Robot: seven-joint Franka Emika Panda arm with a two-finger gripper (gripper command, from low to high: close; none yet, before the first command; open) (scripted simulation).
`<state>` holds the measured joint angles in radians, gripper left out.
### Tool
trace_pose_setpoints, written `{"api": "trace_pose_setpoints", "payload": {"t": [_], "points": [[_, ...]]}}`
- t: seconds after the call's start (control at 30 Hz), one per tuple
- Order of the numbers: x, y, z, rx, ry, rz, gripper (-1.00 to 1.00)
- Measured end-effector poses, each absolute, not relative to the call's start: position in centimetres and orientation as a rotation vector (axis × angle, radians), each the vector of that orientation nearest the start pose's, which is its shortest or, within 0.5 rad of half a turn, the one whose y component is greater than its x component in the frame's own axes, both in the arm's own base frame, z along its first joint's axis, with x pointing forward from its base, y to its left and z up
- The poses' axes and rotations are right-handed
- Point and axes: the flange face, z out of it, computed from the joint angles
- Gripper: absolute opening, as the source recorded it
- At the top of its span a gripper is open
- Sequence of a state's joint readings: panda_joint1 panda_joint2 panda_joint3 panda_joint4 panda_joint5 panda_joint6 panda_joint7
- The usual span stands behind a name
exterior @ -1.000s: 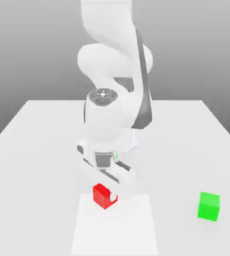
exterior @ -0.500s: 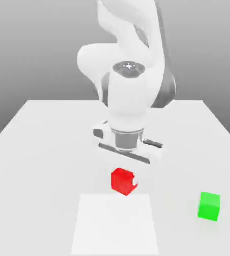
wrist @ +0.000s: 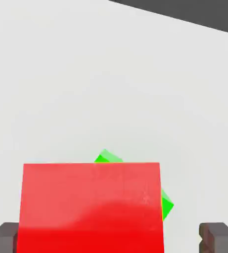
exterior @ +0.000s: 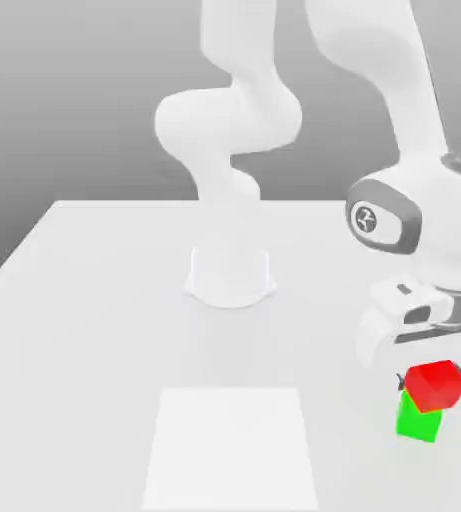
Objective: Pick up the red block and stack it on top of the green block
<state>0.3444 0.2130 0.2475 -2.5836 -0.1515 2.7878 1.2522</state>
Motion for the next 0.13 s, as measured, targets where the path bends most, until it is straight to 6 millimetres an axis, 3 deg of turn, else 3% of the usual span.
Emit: {"api": "trace_pose_setpoints", "payload": {"t": [0.07,0.13], "points": [[36.1,25.7,18.6,-3.035,0.812,-0.001,1.00],[36.2,25.7,20.4,-3.035,0.814,-0.002,1.00]]}}
